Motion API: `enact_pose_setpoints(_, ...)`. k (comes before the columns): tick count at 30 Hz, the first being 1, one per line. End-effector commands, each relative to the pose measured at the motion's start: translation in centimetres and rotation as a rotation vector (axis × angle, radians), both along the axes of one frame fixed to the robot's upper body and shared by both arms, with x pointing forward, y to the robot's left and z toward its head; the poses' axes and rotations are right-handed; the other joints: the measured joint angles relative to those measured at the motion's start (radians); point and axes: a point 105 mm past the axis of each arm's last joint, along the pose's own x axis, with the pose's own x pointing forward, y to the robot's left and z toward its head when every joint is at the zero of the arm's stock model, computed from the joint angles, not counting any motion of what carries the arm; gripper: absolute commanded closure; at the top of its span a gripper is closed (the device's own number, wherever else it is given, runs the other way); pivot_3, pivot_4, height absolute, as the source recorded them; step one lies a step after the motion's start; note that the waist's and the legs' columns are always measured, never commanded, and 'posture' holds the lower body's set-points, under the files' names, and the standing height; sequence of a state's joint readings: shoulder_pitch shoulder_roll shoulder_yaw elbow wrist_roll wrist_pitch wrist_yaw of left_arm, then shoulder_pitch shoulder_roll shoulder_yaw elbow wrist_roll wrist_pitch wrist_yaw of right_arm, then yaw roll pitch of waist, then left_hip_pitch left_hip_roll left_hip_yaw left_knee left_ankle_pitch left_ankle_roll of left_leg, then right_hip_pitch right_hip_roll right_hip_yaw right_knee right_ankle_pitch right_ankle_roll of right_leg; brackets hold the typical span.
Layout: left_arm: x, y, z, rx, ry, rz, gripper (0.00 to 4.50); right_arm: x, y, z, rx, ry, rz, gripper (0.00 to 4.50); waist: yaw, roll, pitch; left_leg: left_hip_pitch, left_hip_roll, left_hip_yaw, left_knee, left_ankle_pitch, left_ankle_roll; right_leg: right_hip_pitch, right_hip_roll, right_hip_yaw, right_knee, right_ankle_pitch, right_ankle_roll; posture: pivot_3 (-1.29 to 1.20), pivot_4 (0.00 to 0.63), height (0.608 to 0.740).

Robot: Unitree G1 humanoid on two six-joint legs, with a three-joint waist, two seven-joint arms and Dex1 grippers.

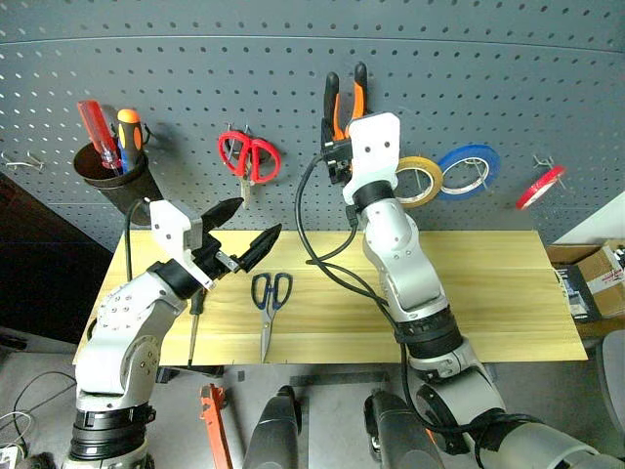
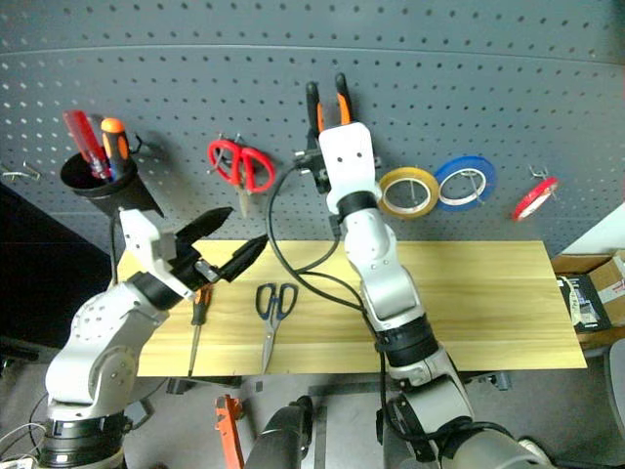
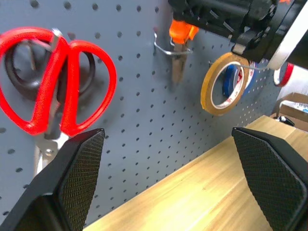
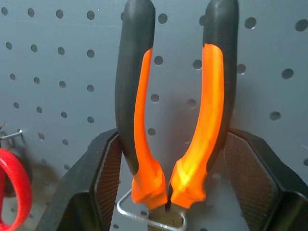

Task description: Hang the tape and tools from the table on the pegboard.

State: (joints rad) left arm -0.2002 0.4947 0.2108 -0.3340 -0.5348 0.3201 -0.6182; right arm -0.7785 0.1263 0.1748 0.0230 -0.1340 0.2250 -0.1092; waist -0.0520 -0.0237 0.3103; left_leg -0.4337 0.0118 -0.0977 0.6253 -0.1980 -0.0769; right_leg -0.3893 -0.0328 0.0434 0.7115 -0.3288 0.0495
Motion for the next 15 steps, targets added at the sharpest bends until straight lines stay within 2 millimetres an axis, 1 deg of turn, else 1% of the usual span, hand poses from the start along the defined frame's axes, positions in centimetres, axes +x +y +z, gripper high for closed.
enact_pose_setpoints(1, -0.1, -0.2, -0.1, 0.011, -0.006, 0.009, 0.0, 0.1, -0.1, -1.5, 0.026, 0.087, 0.007, 1.59, 0.0, 0.0, 0.0, 0.0, 0.0, 0.0, 0.0, 0.0, 0.0, 0.0, 0.0, 0.0, 0.0, 0.0, 0.0, -0.01, 0.299, 0.74)
enact_pose_setpoints(7, -0.1, -0.7, -0.5, 0.019, -0.001, 0.0, 0.0, 0.8, -0.1, -1.1, 0.014, 0.091, -0.009, 1.59, -0.001, -0.001, -0.001, 0.001, 0.0, 0.0, 0.0, 0.0, -0.001, 0.0, 0.001, 0.0, 0.0, 0.0, 0.0, -0.02, 0.297, 0.74)
enact_pose_setpoints(11, -0.1, -0.9, -0.9, 0.018, 0.005, -0.004, 0.0, 1.9, 0.1, 0.2, 0.027, 0.08, -0.031, 1.59, -0.004, -0.001, -0.001, 0.001, 0.0, 0.0, 0.0, 0.001, -0.001, 0.0, 0.001, 0.0, 0.0, 0.001, -0.001, -0.02, 0.297, 0.74)
enact_pose_setpoints(13, -0.1, -1.1, -0.9, 0.018, 0.006, -0.007, 0.0, 2.5, 0.0, 0.5, 0.035, 0.084, -0.041, 0.88, -0.002, -0.002, -0.001, 0.001, 0.0, -0.001, 0.0, 0.002, -0.001, 0.0, 0.001, -0.001, 0.001, 0.001, -0.002, -0.02, 0.295, 0.74)
enact_pose_setpoints(14, -0.1, -1.1, -0.9, 0.017, 0.006, -0.008, 0.0, 2.7, 0.0, 0.6, 0.039, 0.09, -0.043, 0.66, -0.001, -0.002, -0.001, 0.001, 0.0, -0.001, 0.0, 0.002, -0.001, 0.0, 0.002, -0.001, 0.001, 0.001, -0.002, -0.02, 0.294, 0.74)
enact_pose_setpoints(15, -0.1, -1.2, -0.9, 0.017, 0.005, -0.008, 0.0, 2.8, -0.1, 0.6, 0.041, 0.093, -0.045, 0.35, -0.002, -0.002, -0.001, 0.001, 0.0, -0.001, 0.0, 0.002, -0.001, 0.0, 0.002, -0.001, 0.001, 0.001, -0.002, -0.02, 0.294, 0.74)
